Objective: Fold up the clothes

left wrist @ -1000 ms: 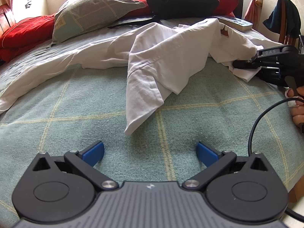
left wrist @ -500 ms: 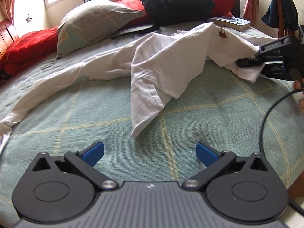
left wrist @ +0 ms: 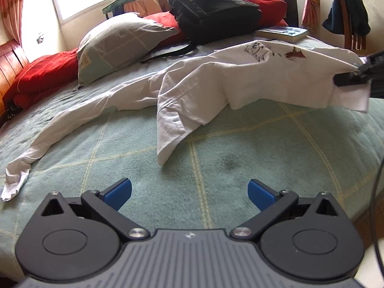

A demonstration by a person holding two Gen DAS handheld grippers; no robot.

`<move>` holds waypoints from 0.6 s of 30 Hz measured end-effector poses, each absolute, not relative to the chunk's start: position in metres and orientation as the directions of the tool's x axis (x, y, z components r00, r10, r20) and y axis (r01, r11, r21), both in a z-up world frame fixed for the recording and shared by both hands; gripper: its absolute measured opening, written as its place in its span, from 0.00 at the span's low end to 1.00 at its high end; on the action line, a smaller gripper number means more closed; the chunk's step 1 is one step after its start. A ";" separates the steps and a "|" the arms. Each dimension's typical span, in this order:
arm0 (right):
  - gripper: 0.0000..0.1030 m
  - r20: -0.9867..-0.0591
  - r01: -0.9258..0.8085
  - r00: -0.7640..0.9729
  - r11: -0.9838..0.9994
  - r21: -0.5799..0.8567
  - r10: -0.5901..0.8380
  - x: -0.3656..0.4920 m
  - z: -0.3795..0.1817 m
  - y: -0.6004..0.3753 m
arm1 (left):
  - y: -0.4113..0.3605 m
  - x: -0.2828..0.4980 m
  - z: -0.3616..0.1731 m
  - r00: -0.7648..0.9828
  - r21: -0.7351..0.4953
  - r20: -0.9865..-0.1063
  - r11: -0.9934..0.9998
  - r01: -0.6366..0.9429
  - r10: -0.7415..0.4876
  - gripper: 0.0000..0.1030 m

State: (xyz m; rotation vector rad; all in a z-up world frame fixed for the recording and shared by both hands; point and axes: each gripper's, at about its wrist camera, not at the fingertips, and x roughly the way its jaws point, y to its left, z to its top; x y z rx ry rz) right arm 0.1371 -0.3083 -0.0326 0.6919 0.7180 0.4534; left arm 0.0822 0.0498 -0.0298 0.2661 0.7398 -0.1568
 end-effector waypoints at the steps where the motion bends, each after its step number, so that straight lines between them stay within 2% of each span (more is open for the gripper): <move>1: 0.08 -0.442 -0.141 0.674 0.691 0.709 0.592 0.130 -0.031 -0.312 | 0.048 0.079 -0.029 0.731 0.187 -0.680 0.954 0.236 -0.048 0.99; 6: 0.08 -0.448 -0.117 0.694 0.702 0.702 0.564 0.102 -0.024 -0.334 | 0.042 0.066 -0.025 0.743 0.202 -0.667 0.948 0.247 -0.052 0.99; 13: 0.09 -0.569 -0.019 0.658 0.766 0.642 0.493 0.096 -0.040 -0.353 | 0.046 0.064 -0.021 0.758 0.192 -0.649 0.951 0.241 -0.060 0.99; 15: 0.12 -0.636 -0.015 0.618 0.815 0.579 0.463 0.095 -0.042 -0.350 | 0.049 0.063 -0.021 0.759 0.192 -0.648 0.952 0.237 -0.058 0.99; 18: 0.18 -0.697 0.023 0.632 0.891 0.454 0.338 0.085 -0.035 -0.352 | 0.052 0.063 -0.022 0.760 0.197 -0.648 0.952 0.232 -0.051 0.99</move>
